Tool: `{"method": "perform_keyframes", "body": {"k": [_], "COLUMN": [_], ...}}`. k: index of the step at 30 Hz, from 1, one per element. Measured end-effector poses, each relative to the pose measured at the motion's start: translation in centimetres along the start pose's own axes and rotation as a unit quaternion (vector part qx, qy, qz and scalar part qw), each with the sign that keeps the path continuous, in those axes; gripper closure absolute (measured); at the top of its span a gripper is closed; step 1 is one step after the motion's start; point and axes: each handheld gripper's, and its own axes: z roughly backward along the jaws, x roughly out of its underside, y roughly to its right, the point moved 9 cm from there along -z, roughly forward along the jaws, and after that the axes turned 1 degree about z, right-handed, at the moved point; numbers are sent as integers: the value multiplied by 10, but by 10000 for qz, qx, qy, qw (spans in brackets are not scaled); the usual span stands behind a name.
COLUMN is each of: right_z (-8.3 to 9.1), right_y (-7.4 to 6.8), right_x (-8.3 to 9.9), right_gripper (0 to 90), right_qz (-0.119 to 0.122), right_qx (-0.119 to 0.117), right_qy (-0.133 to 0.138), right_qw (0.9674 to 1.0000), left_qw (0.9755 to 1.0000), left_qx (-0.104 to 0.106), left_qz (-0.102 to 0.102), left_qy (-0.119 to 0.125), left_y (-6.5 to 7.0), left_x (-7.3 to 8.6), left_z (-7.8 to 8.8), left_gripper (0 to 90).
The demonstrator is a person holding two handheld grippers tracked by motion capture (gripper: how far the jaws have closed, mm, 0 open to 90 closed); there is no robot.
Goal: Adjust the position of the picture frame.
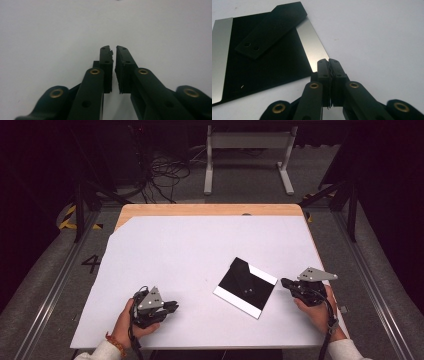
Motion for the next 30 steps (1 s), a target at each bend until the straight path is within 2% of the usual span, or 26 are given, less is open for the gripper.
{"method": "perform_keyframes", "body": {"k": [4,8,13,17,23,25,28,29,30], "right_z": [-6,-14,-27,-30,-33,-34,-34,-34,-34], "right_y": [2,4,5,6,14,15,16,16,16], "right_x": [-2,-5,-7,-7,-9,-6,-5,-4,-4], "right_gripper": [894,900,900,900,900,900,900,900,900], "right_qz": [18,47,43,59,-58,-100,-76,-55,-55], "right_qx": [37,82,93,128,253,212,181,170,170], "right_qy": [-22,-88,-192,-232,-200,-261,-319,-334,-334], "right_qw": [10000,9999,9998,9996,9995,9994,9993,9993,9993], "left_qw": [9999,9994,9990,9989,9976,9973,9967,9969,9969], "left_qx": [118,278,349,416,578,661,707,727,727], "left_qz": [-51,-187,-248,-212,-355,-326,-397,-312,-312], "left_qy": [-19,-69,-89,-38,-100,-64,-80,-20,-20], "left_y": [6,15,19,19,30,33,37,39,39], "left_x": [-8,-19,-32,-41,-51,-57,-62,-66,-66], "left_z": [-10,-25,-43,-49,-68,-73,-79,-84,-84], "left_gripper": [871,875,871,872,884,878,875,872,868]}}
